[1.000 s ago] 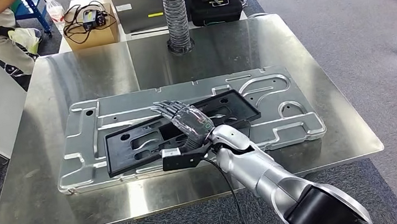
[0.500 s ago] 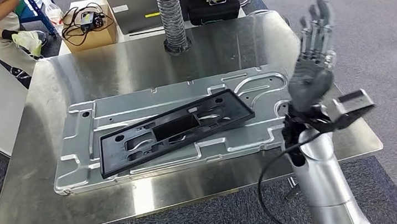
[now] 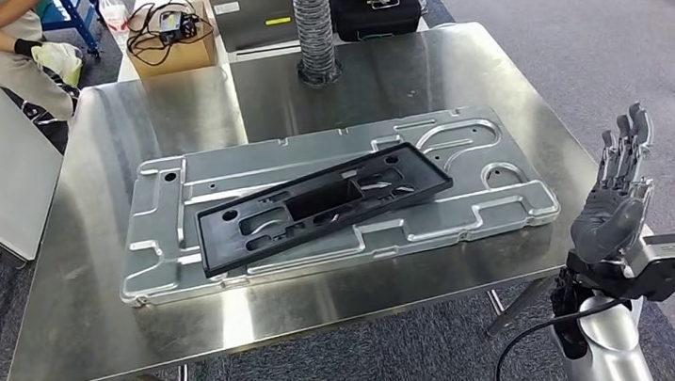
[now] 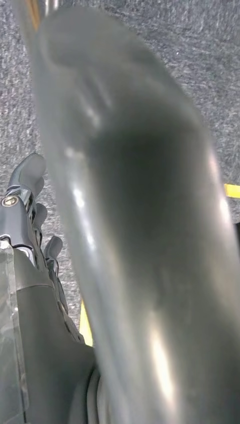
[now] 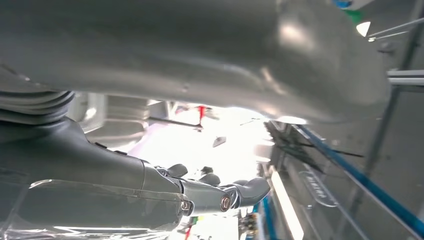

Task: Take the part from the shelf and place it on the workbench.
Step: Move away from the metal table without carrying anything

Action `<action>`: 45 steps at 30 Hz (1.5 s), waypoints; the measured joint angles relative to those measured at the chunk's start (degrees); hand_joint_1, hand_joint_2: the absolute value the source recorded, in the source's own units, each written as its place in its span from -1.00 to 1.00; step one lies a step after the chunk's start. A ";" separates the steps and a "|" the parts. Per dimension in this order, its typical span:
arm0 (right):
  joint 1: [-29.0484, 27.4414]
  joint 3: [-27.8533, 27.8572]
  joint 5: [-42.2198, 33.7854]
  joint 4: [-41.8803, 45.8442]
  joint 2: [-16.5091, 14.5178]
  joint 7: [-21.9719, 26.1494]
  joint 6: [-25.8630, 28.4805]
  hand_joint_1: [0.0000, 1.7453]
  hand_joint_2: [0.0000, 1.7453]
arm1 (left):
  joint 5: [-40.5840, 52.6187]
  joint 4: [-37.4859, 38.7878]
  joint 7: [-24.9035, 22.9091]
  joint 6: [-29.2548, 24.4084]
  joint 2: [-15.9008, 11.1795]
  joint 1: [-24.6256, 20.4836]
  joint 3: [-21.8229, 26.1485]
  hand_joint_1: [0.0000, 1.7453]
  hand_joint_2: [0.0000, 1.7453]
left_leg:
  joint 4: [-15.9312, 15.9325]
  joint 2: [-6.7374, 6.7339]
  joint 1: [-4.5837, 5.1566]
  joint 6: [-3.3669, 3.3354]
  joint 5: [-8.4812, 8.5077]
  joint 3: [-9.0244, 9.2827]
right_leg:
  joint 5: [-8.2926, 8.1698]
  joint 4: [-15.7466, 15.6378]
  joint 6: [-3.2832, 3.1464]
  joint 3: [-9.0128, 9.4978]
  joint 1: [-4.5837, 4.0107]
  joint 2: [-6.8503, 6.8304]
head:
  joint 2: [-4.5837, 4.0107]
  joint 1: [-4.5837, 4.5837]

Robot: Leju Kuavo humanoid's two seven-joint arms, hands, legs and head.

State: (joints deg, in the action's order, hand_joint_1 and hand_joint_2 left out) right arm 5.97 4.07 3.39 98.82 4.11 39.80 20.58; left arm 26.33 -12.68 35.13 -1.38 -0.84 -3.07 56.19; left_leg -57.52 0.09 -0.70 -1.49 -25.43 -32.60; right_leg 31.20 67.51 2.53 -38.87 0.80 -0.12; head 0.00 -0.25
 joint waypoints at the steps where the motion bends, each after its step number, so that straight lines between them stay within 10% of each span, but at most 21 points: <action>1: -1.07 0.47 0.14 -0.30 0.00 0.01 0.19 -1.00 -1.00 | 0.25 0.00 0.10 0.02 0.01 -0.01 0.15 -1.00 -1.00 | -0.05 -0.03 0.12 -0.10 0.47 -0.73 | 2.11 3.78 0.13 -1.07 0.00 0.00 | 0.00 0.03; 4: -3.99 1.23 0.47 -1.43 -0.01 0.01 0.85 -1.00 -1.00 | 0.84 0.00 0.11 0.17 0.05 0.00 0.67 -1.00 -1.00 | -0.34 -0.04 0.51 -0.08 1.83 -2.87 | 1.69 4.83 -0.15 1.08 -0.04 0.00 | 0.00 0.04; 7: -5.90 2.07 1.27 -2.52 -0.04 0.01 0.77 -1.00 -1.00 | 1.27 0.00 -0.07 0.30 0.29 -0.07 0.85 -1.00 -1.00 | -0.53 -0.03 0.84 0.36 3.16 -4.31 | -0.83 -7.15 -1.29 9.55 -0.45 -0.10 | 0.01 -0.03; 9: -7.22 2.49 1.70 -3.21 -0.06 0.05 1.18 -1.00 -1.00 | 1.58 0.00 -0.25 0.30 0.48 -0.08 0.91 -1.00 -1.00 | -0.32 -0.02 0.81 0.95 4.01 -4.36 | -0.85 -10.77 -1.88 11.63 -0.90 -0.16 | 0.02 0.14; 12: -9.02 2.82 2.24 -4.36 -0.18 0.08 1.66 -1.00 -1.00 | 1.85 0.01 -0.45 0.26 0.66 0.00 0.99 -1.00 -1.00 | -0.42 0.03 0.59 1.93 4.04 -4.59 | -2.64 -11.44 -2.88 10.83 -0.82 -0.28 | 0.01 0.44; 16: -11.01 3.08 2.87 -5.68 -0.37 0.10 2.28 -1.00 -1.00 | 1.89 0.01 -0.53 0.13 0.96 0.10 1.14 -1.00 -1.00 | -11.76 0.08 0.32 2.83 -6.39 -7.66 | -5.54 -11.82 -3.66 7.74 -0.53 -0.45 | 0.00 0.20; 18: -11.94 3.20 3.09 -6.07 -0.39 0.09 2.79 -1.00 -1.00 | 1.97 0.01 -0.53 0.04 0.99 0.10 1.24 -1.00 -1.00 | -16.71 0.08 0.18 3.14 -7.48 -7.51 | -6.87 -11.61 -3.50 5.80 -0.51 -0.48 | 0.00 0.20; 21: -12.86 3.43 3.39 -5.92 -0.39 0.09 3.79 -1.00 -1.00 | 2.28 0.00 -0.53 0.02 1.04 -0.02 1.31 -1.00 -1.00 | -10.06 0.09 -0.06 3.26 -3.92 -0.18 | -8.44 -10.72 -2.89 3.15 -0.41 -0.45 | 0.01 0.17; 23: -13.21 3.59 3.68 -5.21 -0.39 0.13 4.18 -1.00 -1.00 | 2.54 -0.01 -0.49 0.03 1.05 -0.23 1.34 -1.00 -1.00 | -1.88 0.18 0.06 2.86 -4.82 5.59 | -9.18 -9.92 -2.26 2.18 -0.48 -0.44 | 0.01 0.25; 26: -13.49 3.75 5.30 -4.49 -0.39 0.19 4.50 -1.00 -1.00 | 2.88 -0.02 -0.43 0.09 1.08 -0.34 1.56 -1.00 -1.00 | 1.02 0.13 0.29 1.64 -5.27 6.76 | -10.47 -9.79 -1.21 1.90 -0.46 -0.44 | 0.01 0.16; 28: -13.86 4.03 7.18 -4.77 -0.40 0.18 4.57 -1.00 -1.00 | 3.15 -0.02 -0.43 0.11 1.17 -0.38 1.74 -1.00 -1.00 | 1.18 -0.24 0.23 0.66 -4.00 5.74 | -8.59 -8.31 -0.61 1.07 -0.19 -0.28 | 0.01 0.24; 32: -14.12 5.34 11.76 -8.61 -0.57 0.13 4.23 -1.00 -1.00 | 3.80 -0.02 -0.45 -0.01 1.41 -0.45 2.12 -1.00 -1.00 | 1.03 -0.63 0.40 -0.08 -1.11 2.18 | 1.31 4.56 0.24 -2.26 0.01 -0.14 | 0.00 0.58; 34: -14.28 5.97 13.53 -12.08 -0.82 0.06 4.41 -1.00 -1.00 | 4.13 -0.02 -0.52 -0.20 1.61 -0.41 2.26 -1.00 -1.00 | 0.72 -0.63 0.60 -0.02 0.22 0.18 | 0.62 6.59 0.19 -0.93 0.01 -0.14 | 0.01 0.59; 36: -14.15 6.48 14.71 -15.81 -1.07 0.02 4.67 -1.00 -1.00 | 4.44 -0.02 -0.61 -0.36 1.85 -0.43 2.33 -1.00 -1.00 | 0.40 -0.62 0.76 0.14 1.41 -1.52 | -1.92 0.47 -0.42 4.50 -0.10 -0.13 | 0.01 0.57; 39: -13.48 7.05 15.89 -22.30 -1.35 0.04 5.02 -1.00 -1.00 | 4.79 -0.02 -0.79 -0.50 2.20 -0.52 2.48 -1.00 -1.00 | 0.37 -0.60 0.96 0.86 2.99 -2.58 | -1.42 -10.69 -1.56 12.08 -0.69 -0.14 | 0.01 0.62; 42: -12.58 7.70 16.20 -30.50 -1.67 0.05 5.18 -1.00 -1.00 | 4.84 -0.02 -0.99 -0.58 2.35 -0.42 2.75 -1.00 -1.00 | 0.49 -0.55 0.76 1.88 3.84 -2.89 | -2.33 -12.19 -2.45 11.98 -0.89 -0.27 | 0.01 0.98; 45: -11.00 7.78 16.52 -42.11 -1.99 0.04 5.56 -1.00 -1.00 | 5.19 -0.02 -0.51 -0.70 2.56 -0.16 3.30 -1.00 -1.00 | -5.31 -0.35 0.50 2.65 -2.98 -4.90 | -4.56 -12.62 -3.36 9.91 -0.62 -0.57 | 0.01 0.59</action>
State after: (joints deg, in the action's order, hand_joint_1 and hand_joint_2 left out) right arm -5.04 11.84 19.91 56.71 2.12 39.83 26.14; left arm 31.52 -12.69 34.62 -2.08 1.72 -3.23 59.49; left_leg -62.82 -0.26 -0.20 1.15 -28.42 -37.50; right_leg 26.63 54.90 -0.83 -28.97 0.18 -0.69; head 0.01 0.34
